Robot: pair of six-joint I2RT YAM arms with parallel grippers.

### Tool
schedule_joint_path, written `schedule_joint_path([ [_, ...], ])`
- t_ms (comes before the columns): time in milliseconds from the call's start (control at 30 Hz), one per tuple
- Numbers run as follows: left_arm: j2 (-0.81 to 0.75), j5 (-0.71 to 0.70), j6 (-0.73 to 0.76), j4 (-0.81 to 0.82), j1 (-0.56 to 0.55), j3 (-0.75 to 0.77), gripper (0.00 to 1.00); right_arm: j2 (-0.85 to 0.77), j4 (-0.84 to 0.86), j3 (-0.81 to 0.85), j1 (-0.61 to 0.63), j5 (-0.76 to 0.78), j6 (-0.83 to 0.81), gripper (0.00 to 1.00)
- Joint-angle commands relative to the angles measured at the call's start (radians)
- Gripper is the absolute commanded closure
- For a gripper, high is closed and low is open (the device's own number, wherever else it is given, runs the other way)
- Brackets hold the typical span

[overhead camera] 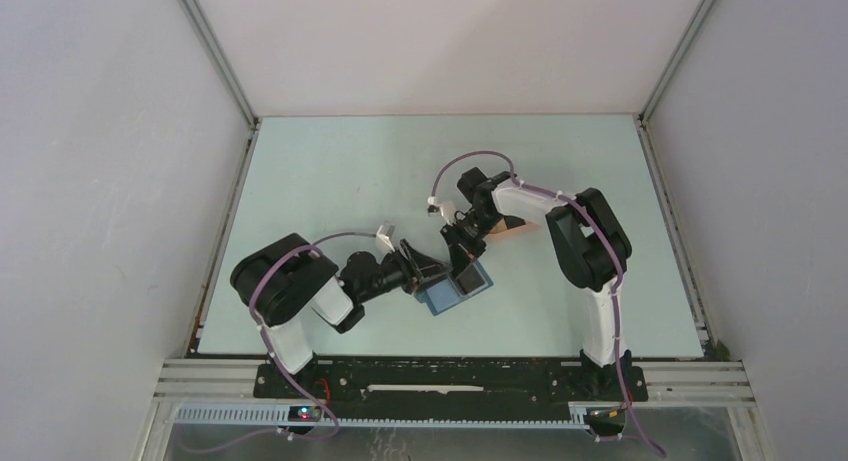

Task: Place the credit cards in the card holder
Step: Turn over the card slot in the card holder.

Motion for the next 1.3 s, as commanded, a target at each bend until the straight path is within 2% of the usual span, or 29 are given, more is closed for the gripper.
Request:
schedule_joint_path([
  [0,0.015,0.007,0.013,0.019,-0.003,0.056,0.41,-0.103,-0.011,0.026,-0.043,0.013,-0.005,0.89],
  [333,0.045,0.017,0.029,-0.041,-0.012,0.123,0.41,-0.304,-0.009,-0.003,-0.188,0.030,-0.047,0.89],
  [467,0.056,0.015,0.064,-0.102,-0.014,0.165,0.41,-0.417,0.003,-0.029,-0.251,-0.028,-0.097,0.89],
  [600,0.056,0.007,0.101,-0.155,-0.022,0.207,0.41,-0.558,0.020,-0.057,-0.298,-0.076,-0.153,0.89],
  [767,-0.040,-0.022,0.219,-0.338,-0.027,0.244,0.41,-0.806,0.120,-0.121,-0.308,-0.003,-0.218,0.85],
  [800,-0.084,-0.033,0.251,-0.381,-0.028,0.248,0.41,-0.845,0.130,-0.125,-0.310,0.013,-0.231,0.78],
  [833,-0.120,-0.046,0.283,-0.435,-0.028,0.252,0.41,-0.875,0.132,-0.126,-0.313,0.020,-0.238,0.67],
  [900,-0.203,-0.079,0.364,-0.543,-0.027,0.262,0.40,-0.918,0.160,-0.146,-0.324,0.023,-0.190,0.35],
  [933,-0.243,-0.090,0.397,-0.605,-0.027,0.271,0.39,-0.922,0.166,-0.149,-0.328,0.005,-0.173,0.24],
  [1000,-0.328,-0.109,0.470,-0.745,-0.028,0.303,0.35,-0.910,0.157,-0.146,-0.331,-0.033,-0.148,0.11],
  [1067,-0.417,-0.117,0.548,-0.926,-0.028,0.365,0.25,-0.893,0.152,-0.147,-0.331,-0.065,-0.130,0.04],
  [1133,-0.497,-0.128,0.616,-1.124,-0.028,0.478,0.03,-0.881,0.168,-0.158,-0.331,-0.077,-0.111,0.02],
  [1267,-0.592,-0.125,0.656,-1.526,-0.024,0.732,0.00,-0.873,0.208,-0.203,-0.335,-0.060,-0.110,0.00],
])
